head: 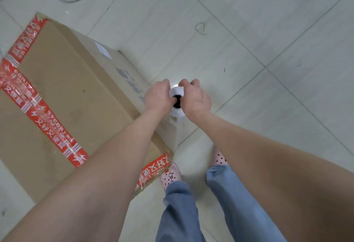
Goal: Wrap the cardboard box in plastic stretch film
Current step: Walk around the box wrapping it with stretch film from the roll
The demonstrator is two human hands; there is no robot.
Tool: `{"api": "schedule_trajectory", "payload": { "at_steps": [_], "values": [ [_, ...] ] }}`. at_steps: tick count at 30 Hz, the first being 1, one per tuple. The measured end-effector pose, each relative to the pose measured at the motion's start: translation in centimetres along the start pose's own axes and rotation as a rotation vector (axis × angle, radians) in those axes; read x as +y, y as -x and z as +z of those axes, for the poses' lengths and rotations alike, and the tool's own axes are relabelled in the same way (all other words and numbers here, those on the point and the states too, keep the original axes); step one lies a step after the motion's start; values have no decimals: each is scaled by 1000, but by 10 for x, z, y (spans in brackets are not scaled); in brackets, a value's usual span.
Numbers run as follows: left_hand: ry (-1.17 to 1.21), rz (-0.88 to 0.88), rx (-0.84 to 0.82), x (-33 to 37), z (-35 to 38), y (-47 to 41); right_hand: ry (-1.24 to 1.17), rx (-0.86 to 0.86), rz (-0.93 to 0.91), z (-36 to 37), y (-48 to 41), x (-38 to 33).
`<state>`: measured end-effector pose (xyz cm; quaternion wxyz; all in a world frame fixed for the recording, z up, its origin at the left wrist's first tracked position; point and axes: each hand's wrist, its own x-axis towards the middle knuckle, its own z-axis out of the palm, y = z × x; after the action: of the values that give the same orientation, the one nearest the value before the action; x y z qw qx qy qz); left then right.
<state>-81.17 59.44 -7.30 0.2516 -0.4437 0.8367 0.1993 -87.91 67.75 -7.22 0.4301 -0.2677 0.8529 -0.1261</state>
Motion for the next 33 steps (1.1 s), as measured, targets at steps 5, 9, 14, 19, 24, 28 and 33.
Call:
{"api": "schedule_trajectory", "payload": {
  "at_steps": [5, 9, 14, 19, 24, 28, 33],
  "values": [
    [125, -143, 38, -5, 0, -8, -148, -87, 193, 0, -8, -3],
    [101, -135, 21, -12, -10, -15, -418, -128, 305, 7, -19, -8],
    [95, -136, 46, -29, -14, -22, -235, -83, 214, 3, -32, -26],
    [88, -56, 60, -35, -20, -37, -43, -79, 103, -6, -46, -49],
    [94, -51, 54, -36, -29, -57, 138, -64, -150, -15, -64, -65],
    [175, -96, 51, -36, -32, -70, 89, -30, -61, -13, -71, -73],
    [159, -52, 26, -30, -39, -81, -49, 7, 215, -17, -76, -69]
  ]
}}
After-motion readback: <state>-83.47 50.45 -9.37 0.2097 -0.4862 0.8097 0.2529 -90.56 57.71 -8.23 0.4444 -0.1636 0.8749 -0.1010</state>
